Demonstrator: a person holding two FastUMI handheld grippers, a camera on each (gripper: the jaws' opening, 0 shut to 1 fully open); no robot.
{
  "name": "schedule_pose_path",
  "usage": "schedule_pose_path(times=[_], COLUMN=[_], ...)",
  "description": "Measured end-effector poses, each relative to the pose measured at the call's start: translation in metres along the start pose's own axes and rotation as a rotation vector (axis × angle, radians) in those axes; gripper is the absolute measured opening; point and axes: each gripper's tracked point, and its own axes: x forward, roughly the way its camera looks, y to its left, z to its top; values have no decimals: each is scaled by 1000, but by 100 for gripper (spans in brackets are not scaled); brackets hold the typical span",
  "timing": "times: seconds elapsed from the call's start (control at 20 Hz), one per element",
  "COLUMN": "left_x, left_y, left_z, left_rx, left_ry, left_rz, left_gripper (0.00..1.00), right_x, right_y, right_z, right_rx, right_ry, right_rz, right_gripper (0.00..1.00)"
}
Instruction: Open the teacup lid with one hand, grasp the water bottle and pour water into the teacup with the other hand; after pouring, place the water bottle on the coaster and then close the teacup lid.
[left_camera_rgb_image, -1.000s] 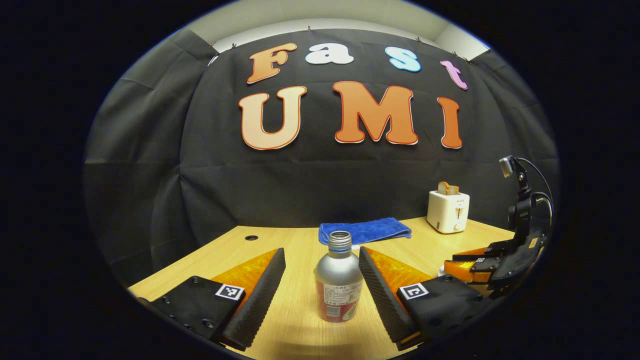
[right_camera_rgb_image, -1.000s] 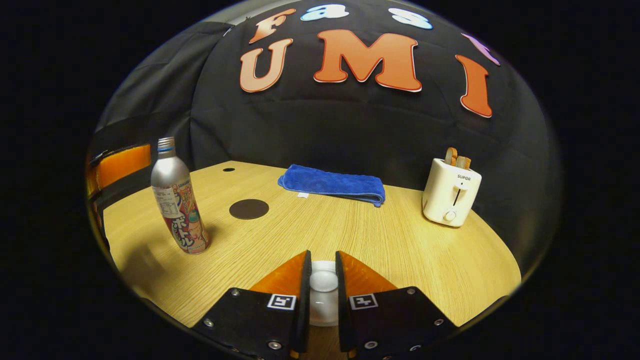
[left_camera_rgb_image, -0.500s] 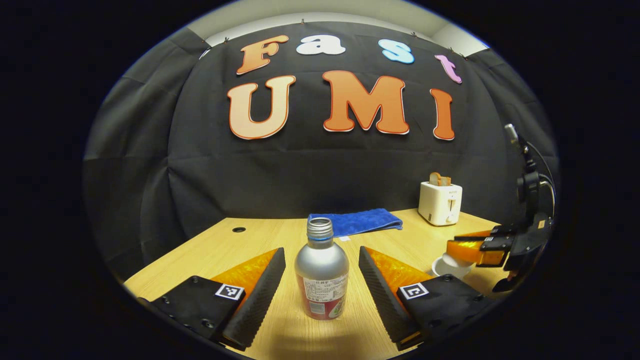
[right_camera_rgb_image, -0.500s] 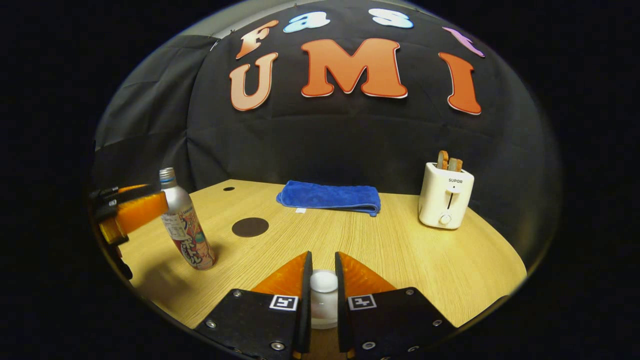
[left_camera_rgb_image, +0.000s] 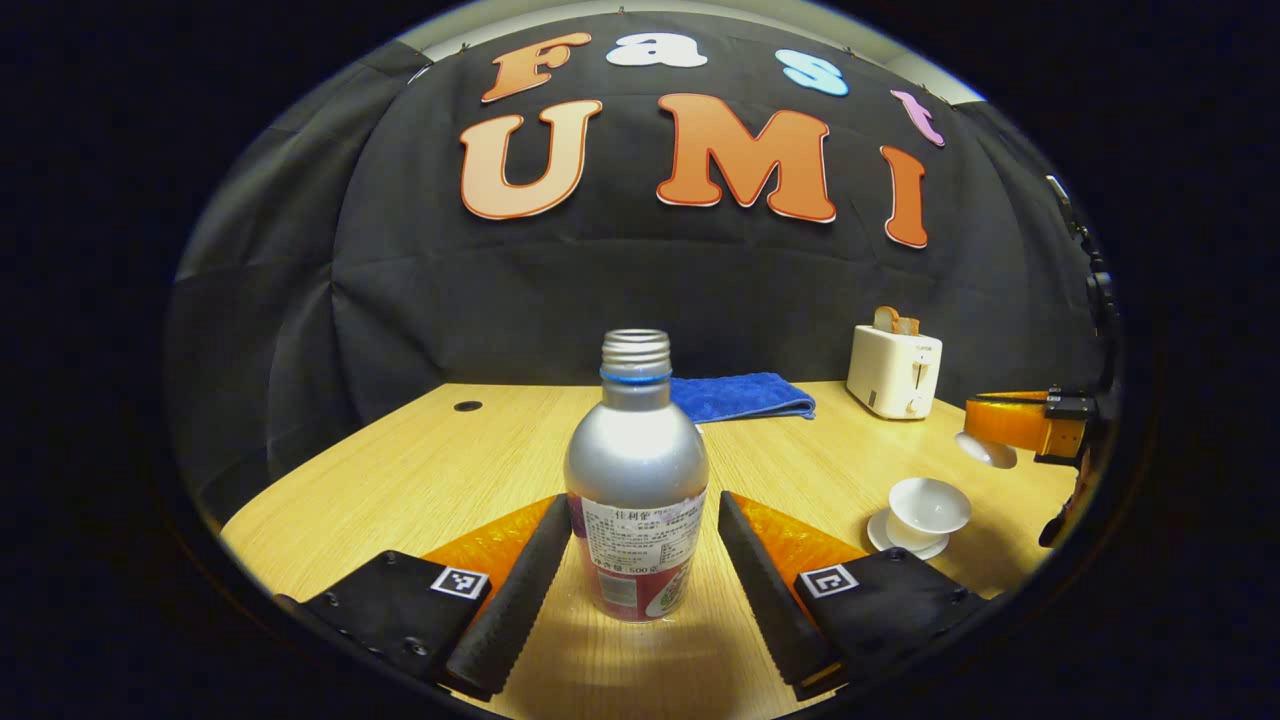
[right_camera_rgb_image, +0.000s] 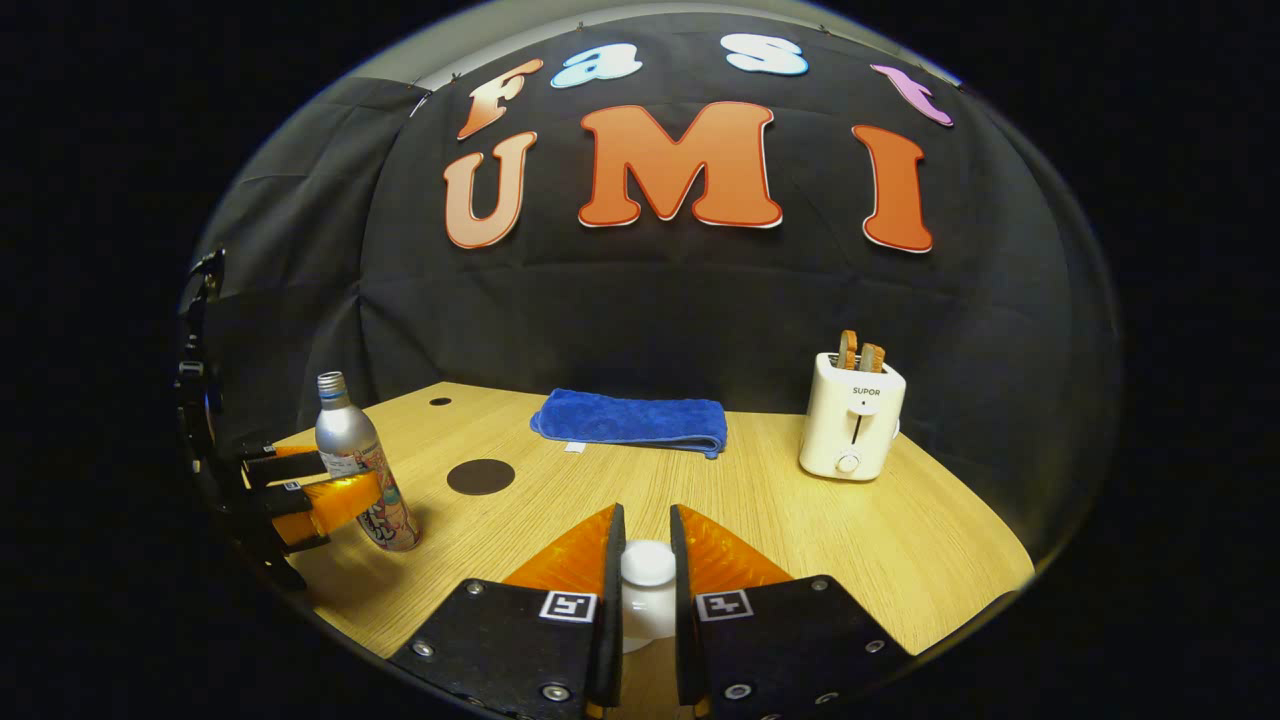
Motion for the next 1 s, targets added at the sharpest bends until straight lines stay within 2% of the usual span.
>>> schedule_pose_path(times=[0.2,0.3,0.35,0.4,0.45,0.75,1.0], left_x=[11,11,11,12,10,18,24], left_y=[3,5,7,7,7,-10,-34], left_z=[-14,-7,-7,-8,-6,16,22], left_rx=[18,18,26,37,51,212,411], left_ry=[26,-3,-2,-9,-15,-52,-65], left_rz=[31,41,50,56,61,70,64], left_gripper=[95,95,87,86,85,85,87], right_x=[-3,-5,-7,-9,-11,-26,-33], right_y=[-7,-12,-14,-17,-18,-33,-48], right_z=[4,7,7,9,10,12,24], right_rx=[22,24,27,31,34,42,41], right_ry=[-4,-13,-17,-23,-28,-47,-68], right_rz=[-12,-23,-28,-33,-33,-51,-65], right_gripper=[22,22,17,22,22,22,22])
